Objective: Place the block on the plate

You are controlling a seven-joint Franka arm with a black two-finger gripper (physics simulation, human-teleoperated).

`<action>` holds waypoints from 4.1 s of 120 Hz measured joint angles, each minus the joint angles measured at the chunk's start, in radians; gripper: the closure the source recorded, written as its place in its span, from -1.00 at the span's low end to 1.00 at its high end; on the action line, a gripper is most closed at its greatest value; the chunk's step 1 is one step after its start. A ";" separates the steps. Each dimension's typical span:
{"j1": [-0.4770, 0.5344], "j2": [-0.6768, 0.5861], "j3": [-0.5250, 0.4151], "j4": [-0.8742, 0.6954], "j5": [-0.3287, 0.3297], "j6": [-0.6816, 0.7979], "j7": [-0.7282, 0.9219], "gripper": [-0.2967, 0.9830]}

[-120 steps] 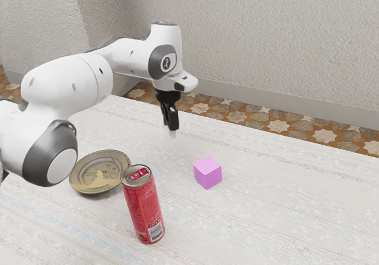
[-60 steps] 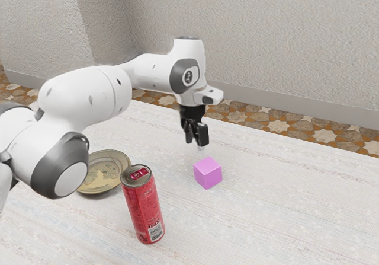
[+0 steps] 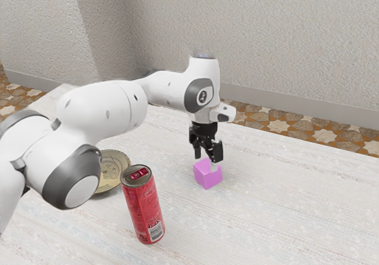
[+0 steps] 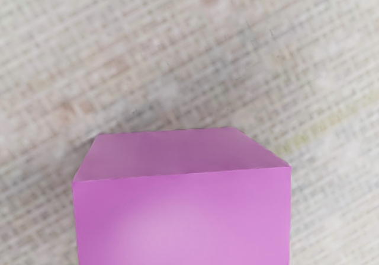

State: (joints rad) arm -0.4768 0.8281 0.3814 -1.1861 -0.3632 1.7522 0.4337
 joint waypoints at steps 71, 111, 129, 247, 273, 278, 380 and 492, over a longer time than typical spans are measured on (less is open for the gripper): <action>0.002 0.058 -0.021 -0.001 -0.017 0.053 -0.087 0.02; 0.009 -0.048 -0.020 -0.002 -0.002 0.053 -0.115 0.04; 0.053 -0.086 -0.026 -0.017 0.002 0.050 -0.119 0.04; 0.533 -0.439 -0.149 -0.504 0.129 0.093 0.004 0.05; 0.553 -0.537 -0.159 -0.636 0.157 0.157 0.011 0.05; 0.561 -0.539 -0.159 -0.647 0.159 0.168 0.012 0.05; 0.596 -0.419 -0.201 -0.700 0.163 0.350 0.002 -0.13; 0.432 -0.677 -0.232 -0.420 0.272 0.012 0.068 -0.53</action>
State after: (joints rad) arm -0.0453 0.1509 0.1497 -1.6060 -0.0913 1.7646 0.5017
